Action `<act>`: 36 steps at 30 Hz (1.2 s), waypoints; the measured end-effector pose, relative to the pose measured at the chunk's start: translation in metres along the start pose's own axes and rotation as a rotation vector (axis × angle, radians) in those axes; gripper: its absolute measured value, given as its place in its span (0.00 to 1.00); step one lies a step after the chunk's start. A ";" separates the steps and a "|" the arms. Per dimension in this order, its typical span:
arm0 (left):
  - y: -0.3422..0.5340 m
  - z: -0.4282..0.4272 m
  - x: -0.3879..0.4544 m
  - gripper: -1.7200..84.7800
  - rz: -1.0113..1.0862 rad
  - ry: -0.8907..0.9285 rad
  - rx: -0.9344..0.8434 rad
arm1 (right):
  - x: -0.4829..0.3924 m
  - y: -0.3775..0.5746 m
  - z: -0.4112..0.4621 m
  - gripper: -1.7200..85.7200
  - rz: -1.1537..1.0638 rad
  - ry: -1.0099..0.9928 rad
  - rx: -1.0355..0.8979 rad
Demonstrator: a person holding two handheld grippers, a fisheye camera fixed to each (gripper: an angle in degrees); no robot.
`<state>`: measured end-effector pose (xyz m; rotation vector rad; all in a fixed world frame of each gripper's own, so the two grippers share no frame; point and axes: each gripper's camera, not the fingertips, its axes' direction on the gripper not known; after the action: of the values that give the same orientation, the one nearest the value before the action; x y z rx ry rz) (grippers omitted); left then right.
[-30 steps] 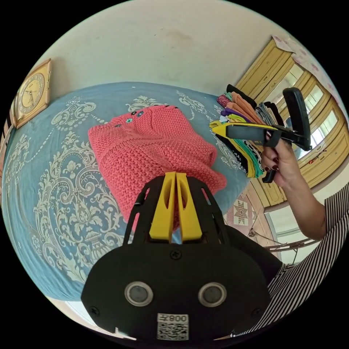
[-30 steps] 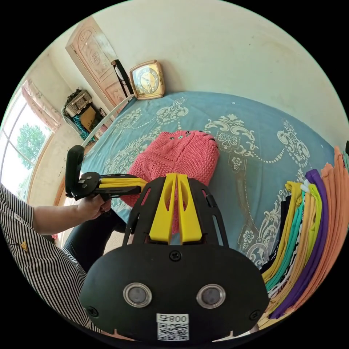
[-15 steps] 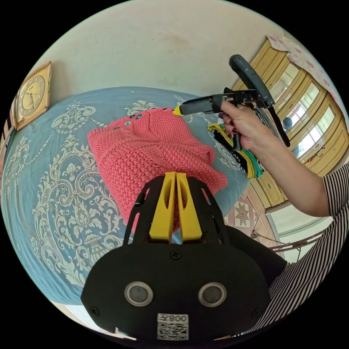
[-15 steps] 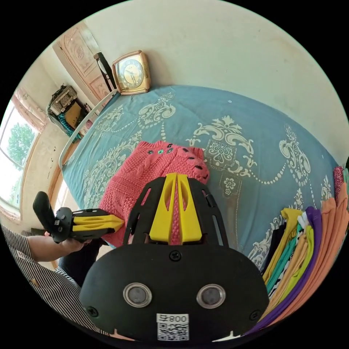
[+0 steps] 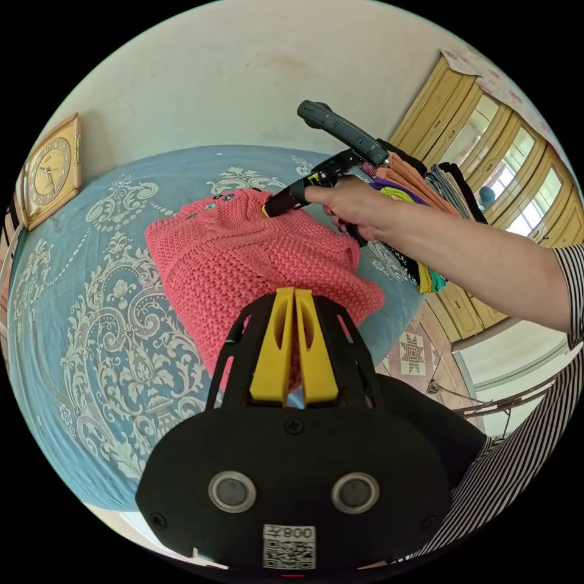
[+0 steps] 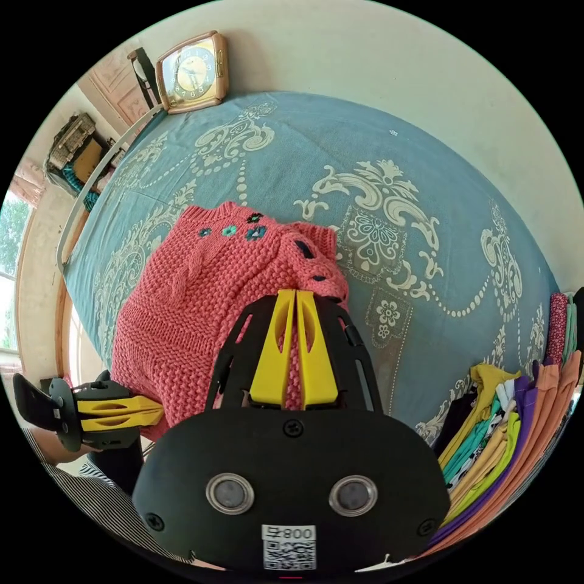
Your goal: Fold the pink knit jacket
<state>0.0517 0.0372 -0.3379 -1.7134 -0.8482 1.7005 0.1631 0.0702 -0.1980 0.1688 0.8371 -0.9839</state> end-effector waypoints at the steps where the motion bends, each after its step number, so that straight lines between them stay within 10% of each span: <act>1: -0.002 -0.002 -0.005 0.02 -0.016 0.017 -0.010 | 0.006 0.000 -0.003 0.02 0.016 -0.027 -0.015; 13: -0.023 -0.063 -0.052 0.04 -0.142 0.188 -0.021 | 0.076 0.172 -0.099 0.03 0.202 -0.382 0.278; 36: 0.093 -0.050 -0.241 0.27 -0.768 0.703 -0.045 | 0.174 0.287 0.076 0.21 0.567 -0.985 0.142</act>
<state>0.1084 -0.2064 -0.2557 -1.5445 -1.0017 0.5254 0.4796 0.0809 -0.3325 0.0214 -0.1922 -0.4741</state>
